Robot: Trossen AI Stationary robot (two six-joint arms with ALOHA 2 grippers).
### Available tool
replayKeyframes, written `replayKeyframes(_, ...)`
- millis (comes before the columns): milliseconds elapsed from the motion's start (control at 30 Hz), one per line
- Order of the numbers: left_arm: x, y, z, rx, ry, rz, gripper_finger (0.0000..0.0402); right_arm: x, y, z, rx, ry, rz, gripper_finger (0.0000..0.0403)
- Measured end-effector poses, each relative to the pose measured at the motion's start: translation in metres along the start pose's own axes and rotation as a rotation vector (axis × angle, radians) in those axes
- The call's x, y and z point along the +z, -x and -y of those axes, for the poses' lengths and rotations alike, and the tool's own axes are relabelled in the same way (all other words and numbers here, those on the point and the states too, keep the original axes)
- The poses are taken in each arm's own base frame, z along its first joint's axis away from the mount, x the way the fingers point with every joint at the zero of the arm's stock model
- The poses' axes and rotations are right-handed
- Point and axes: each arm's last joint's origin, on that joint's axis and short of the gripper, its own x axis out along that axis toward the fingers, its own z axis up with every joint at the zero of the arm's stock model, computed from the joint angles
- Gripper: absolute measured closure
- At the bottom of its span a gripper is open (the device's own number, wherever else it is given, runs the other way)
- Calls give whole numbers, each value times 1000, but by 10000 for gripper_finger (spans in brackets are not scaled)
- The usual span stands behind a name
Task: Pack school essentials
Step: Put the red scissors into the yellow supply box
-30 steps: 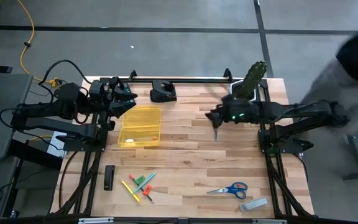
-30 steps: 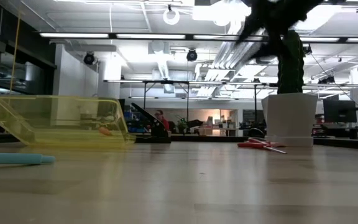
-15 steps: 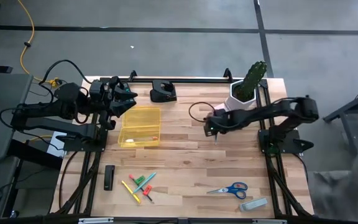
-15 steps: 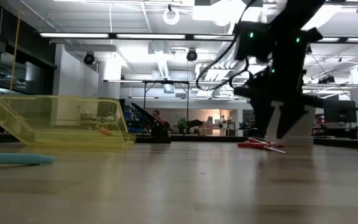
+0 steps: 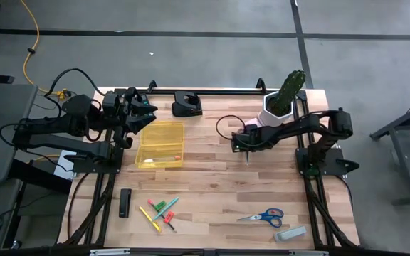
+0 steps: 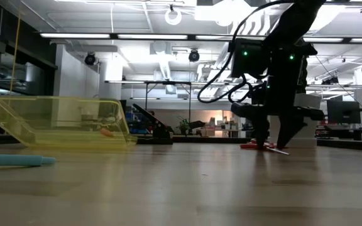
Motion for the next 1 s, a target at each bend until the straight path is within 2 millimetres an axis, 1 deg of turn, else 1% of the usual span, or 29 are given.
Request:
replayKeyframes(200,0,0,0,0,-2,0,261,2,-3,1,-27,2,16,196)
replayKeyframes(267,0,0,0,0,-2,0,261,2,-3,1,-28,2,20,204)
replayKeyframes(367,0,0,0,0,-2,-1,261,2,-4,2,-33,2,28,230)
replayKeyframes(567,0,0,0,0,-1,-1,261,2,-4,2,-40,3,34,306)
replayKeyframes(633,0,0,0,0,-1,-1,261,2,-4,2,-40,3,32,321)
replayKeyframes(733,0,0,0,0,0,-1,261,2,-4,3,-41,3,31,325)
replayKeyframes(833,0,0,0,0,1,-1,261,2,-4,3,-39,5,24,317)
replayKeyframes(1000,0,0,0,0,1,-1,261,1,3,4,-17,34,-3,315)
